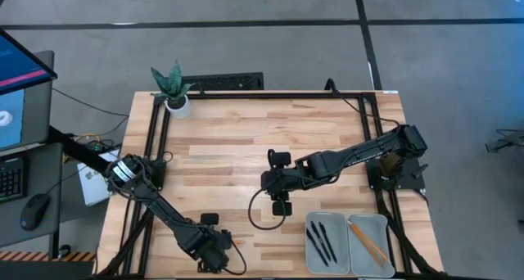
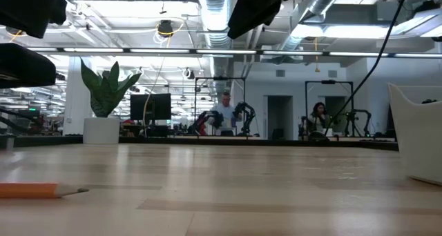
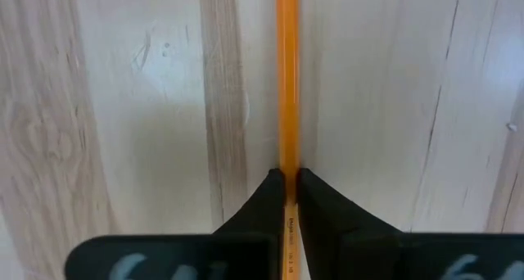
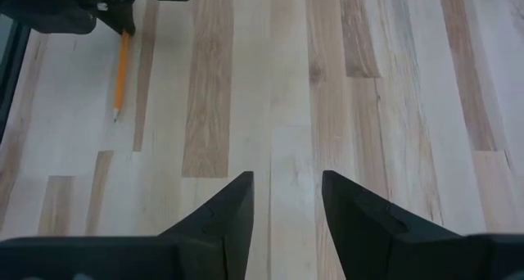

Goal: Sort pens & pencils
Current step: Put the orange pencil into the bottom right gray bin

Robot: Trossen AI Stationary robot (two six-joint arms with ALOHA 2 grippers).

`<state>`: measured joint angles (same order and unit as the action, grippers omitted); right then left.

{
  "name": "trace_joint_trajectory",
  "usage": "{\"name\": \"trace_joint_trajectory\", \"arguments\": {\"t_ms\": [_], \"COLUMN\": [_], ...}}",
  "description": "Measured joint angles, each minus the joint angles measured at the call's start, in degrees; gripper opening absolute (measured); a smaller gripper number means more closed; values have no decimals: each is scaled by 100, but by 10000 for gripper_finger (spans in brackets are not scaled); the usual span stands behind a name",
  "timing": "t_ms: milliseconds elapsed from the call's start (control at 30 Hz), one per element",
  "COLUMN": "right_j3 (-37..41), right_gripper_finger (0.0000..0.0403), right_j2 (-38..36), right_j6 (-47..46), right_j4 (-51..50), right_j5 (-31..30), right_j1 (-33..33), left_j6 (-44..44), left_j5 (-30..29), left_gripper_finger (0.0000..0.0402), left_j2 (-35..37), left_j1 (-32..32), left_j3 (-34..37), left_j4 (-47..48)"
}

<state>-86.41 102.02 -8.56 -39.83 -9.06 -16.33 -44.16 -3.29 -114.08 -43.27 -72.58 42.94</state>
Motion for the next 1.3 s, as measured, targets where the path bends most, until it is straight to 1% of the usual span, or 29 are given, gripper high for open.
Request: {"name": "trace_joint_trajectory", "arguments": {"t_ms": [100, 300, 467, 833, 1167, 1300], "right_j3": [0, 1, 1, 0, 0, 0], "right_gripper_finger": [166, 169, 167, 168, 169, 167], "right_j2": [0, -2, -1, 0, -1, 0], "right_j6": [0, -4, -153, -155, -150, -151], "right_j4": [1, 1, 1, -10, -149, -176], "right_j5": [0, 0, 0, 0, 0, 0], "right_j1": [23, 74, 117, 117, 117, 117], "left_j6": [13, 86, 49, 160, 101, 81], "left_j5": [-4, -20, -24, -18, -201, -256], "left_gripper_finger": [12, 5, 6, 6, 6, 6], "left_j2": [-2, -2, -2, 47, 31, 24], "left_j1": [-2, -2, -2, 11, 100, 162], "left_j3": [0, 0, 4, 7, -314, -488], "left_j4": [22, 84, 96, 261, 995, 1497]}}
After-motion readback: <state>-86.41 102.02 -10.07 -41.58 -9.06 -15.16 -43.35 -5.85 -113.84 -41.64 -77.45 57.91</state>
